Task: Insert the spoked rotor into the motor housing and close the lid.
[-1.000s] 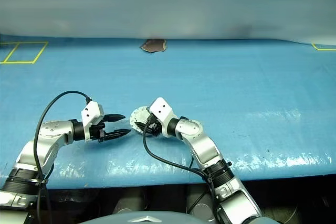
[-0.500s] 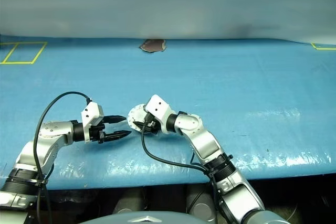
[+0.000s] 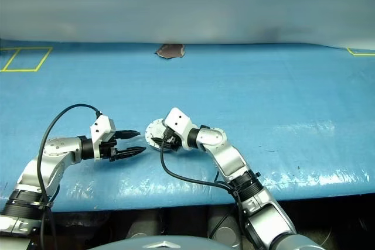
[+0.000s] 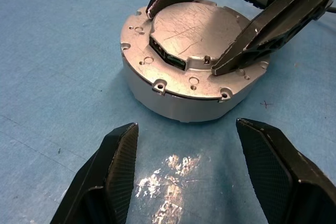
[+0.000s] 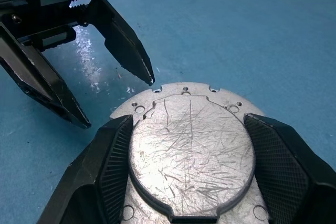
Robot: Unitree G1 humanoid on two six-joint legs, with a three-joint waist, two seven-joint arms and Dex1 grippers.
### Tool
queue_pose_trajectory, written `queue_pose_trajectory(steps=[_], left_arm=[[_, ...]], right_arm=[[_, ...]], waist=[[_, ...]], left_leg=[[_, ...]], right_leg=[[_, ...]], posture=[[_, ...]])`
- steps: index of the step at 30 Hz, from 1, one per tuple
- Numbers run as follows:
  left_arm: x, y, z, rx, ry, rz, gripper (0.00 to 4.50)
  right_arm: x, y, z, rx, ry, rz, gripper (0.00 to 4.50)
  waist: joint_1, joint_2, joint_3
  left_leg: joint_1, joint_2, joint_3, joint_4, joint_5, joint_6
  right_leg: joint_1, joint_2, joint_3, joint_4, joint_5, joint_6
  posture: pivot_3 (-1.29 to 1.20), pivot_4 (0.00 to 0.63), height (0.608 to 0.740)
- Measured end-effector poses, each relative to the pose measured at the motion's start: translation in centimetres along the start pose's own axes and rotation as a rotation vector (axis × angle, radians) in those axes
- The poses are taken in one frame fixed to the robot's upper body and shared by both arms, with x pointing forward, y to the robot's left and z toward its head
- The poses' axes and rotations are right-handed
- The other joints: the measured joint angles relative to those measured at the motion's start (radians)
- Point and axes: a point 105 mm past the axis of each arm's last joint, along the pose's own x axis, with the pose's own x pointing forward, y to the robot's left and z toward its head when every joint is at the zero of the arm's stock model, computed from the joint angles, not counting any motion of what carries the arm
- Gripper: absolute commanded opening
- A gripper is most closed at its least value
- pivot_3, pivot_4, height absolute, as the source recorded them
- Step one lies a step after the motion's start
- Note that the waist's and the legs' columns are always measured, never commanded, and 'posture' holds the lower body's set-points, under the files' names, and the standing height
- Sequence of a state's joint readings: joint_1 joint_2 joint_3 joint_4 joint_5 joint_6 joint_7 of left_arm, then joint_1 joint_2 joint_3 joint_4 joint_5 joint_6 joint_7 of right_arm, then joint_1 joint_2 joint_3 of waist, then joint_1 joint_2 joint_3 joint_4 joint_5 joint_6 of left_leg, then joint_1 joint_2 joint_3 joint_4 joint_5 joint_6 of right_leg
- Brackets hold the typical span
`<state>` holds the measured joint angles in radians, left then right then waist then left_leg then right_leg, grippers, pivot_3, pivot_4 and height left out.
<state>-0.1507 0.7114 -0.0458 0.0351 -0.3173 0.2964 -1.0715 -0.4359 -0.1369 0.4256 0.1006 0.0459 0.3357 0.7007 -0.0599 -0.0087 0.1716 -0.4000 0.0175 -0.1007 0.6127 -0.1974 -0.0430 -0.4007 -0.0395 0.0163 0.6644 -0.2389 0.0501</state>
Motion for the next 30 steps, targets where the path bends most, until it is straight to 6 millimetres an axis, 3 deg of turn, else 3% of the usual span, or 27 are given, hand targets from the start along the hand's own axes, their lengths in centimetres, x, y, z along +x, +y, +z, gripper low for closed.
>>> queue_pose_trajectory(steps=[30], left_arm=[[-0.09,-0.10,-0.53,-0.031,0.010,0.007,3.25]], right_arm=[[-0.31,-0.52,-0.17,-0.077,0.060,0.058,3.04]], waist=[[0.007,0.000,0.000]], left_leg=[[0.003,0.001,0.000,0.000,0.000,0.000]], right_leg=[[0.002,0.001,0.000,0.000,-0.001,-0.001]], posture=[[0.00,0.150,0.740]])
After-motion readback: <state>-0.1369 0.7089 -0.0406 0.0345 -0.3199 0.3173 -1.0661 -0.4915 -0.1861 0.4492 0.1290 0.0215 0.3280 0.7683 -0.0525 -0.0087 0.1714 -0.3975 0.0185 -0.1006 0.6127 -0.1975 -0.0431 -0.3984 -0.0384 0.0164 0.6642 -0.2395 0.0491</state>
